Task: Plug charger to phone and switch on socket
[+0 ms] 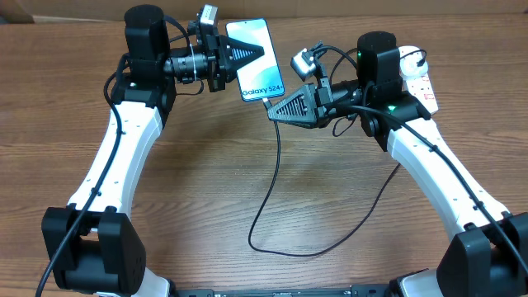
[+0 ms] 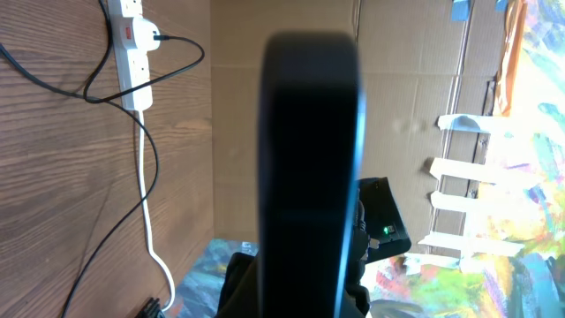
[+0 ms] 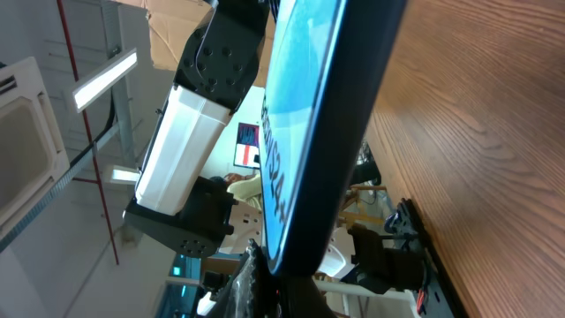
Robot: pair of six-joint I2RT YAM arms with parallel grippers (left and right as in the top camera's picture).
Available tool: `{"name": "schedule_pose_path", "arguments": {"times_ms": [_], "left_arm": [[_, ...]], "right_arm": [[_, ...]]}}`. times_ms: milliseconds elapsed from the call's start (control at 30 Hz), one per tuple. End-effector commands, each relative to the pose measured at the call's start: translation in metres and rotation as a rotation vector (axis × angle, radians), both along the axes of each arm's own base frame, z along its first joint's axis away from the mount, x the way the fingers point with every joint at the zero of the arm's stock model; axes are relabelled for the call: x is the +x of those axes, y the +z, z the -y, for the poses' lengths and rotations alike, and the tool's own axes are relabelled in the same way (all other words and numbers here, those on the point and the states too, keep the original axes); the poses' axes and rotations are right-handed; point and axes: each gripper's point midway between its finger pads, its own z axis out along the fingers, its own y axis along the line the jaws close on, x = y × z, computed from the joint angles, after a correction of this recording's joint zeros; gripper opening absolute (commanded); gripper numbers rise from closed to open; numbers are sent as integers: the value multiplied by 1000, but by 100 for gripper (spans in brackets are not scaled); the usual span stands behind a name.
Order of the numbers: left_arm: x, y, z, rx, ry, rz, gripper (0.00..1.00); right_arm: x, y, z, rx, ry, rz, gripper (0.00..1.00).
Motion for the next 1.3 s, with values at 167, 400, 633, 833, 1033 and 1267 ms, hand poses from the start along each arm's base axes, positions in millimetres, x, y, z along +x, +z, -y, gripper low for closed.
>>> {"name": "schedule_pose_path", "arguments": {"times_ms": [167,400,633,833,1033,1267], "left_arm": [[-19,19,5,-32,-93,33,4],[-20,19,8,-31,-100,36,4],[-22,19,8,-33,-111,40,4],[-29,21,9,-44,-152,41,4],[-37,23,9,-60,-194,12,4],[-42,23,10,-67,-221,-1,4]], "right_arm": [[18,-8,-3,-47,-98,-25,4],[18,-1,-12,-42,-102,-55,4],[20,3,-13,-34,-108,-39,4],[25,1,-13,-41,-137,-28,4],[27,1,-13,-42,-146,-8,4],[32,0,-11,-47,-170,-8,4]]}}
